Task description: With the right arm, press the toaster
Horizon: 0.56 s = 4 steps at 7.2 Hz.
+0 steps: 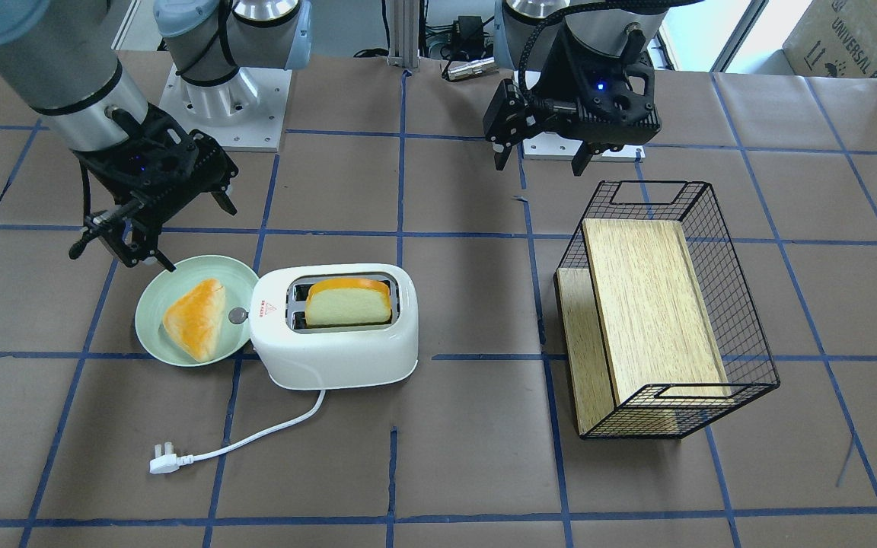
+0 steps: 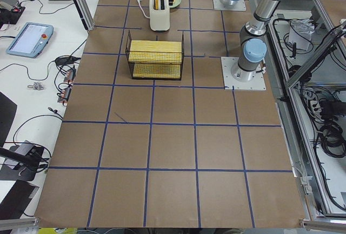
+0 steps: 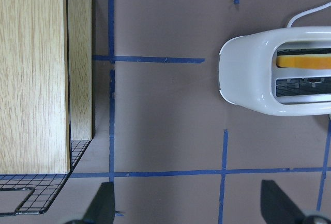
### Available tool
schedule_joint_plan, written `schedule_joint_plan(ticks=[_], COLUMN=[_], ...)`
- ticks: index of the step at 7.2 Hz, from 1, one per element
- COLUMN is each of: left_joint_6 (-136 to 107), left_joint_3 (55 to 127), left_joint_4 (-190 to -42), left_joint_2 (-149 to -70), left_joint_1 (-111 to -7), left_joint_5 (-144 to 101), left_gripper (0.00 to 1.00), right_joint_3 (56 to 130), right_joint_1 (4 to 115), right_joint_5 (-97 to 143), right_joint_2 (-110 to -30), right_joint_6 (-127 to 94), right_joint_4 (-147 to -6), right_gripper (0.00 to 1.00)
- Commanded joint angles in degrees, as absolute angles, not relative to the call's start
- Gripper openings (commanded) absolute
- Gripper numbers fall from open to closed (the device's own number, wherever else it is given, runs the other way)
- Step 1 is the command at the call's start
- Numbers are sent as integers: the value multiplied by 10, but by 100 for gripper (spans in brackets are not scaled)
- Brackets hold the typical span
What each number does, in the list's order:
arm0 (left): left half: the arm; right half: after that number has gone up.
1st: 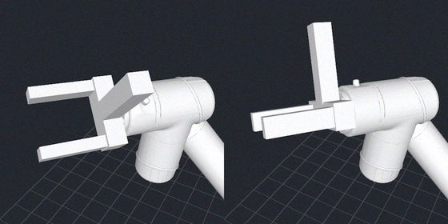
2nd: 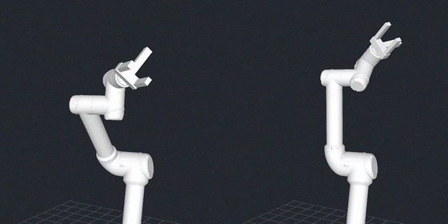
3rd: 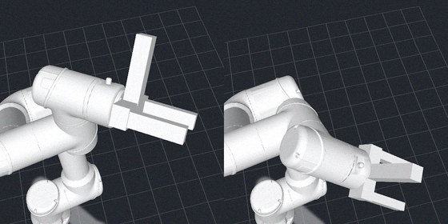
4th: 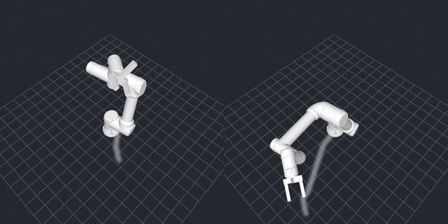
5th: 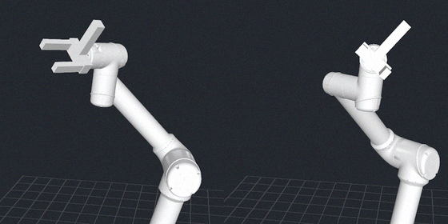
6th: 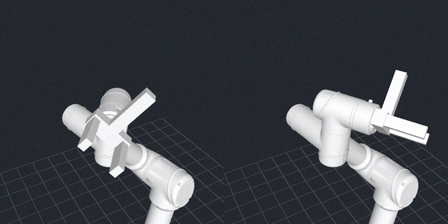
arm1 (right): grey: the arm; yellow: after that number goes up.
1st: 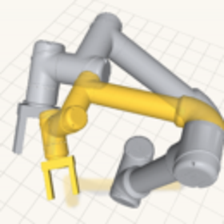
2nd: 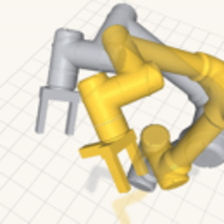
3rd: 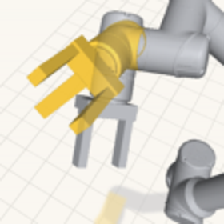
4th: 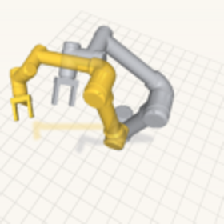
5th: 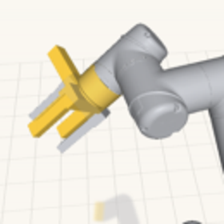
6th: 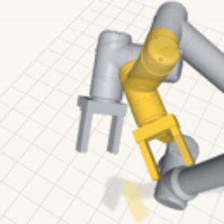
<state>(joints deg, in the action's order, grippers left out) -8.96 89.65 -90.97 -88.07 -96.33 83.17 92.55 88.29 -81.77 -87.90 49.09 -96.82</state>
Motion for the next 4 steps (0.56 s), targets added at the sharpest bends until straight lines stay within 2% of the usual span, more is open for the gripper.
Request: schedule_joint_plan(ticks=[1,4], left_joint_6=[-90,-90], left_joint_3=[896,896], left_joint_4=[-910,-910], left_joint_2=[-881,-881], left_joint_1=[-963,-962], left_joint_5=[832,831], left_gripper=[100,100], right_joint_3=[927,928], right_joint_1=[885,885], right_joint_5=[-825,-852], right_joint_2=[-906,-909], right_joint_6=[300,219], right_joint_4=[-938,-928], right_gripper=[100,100])
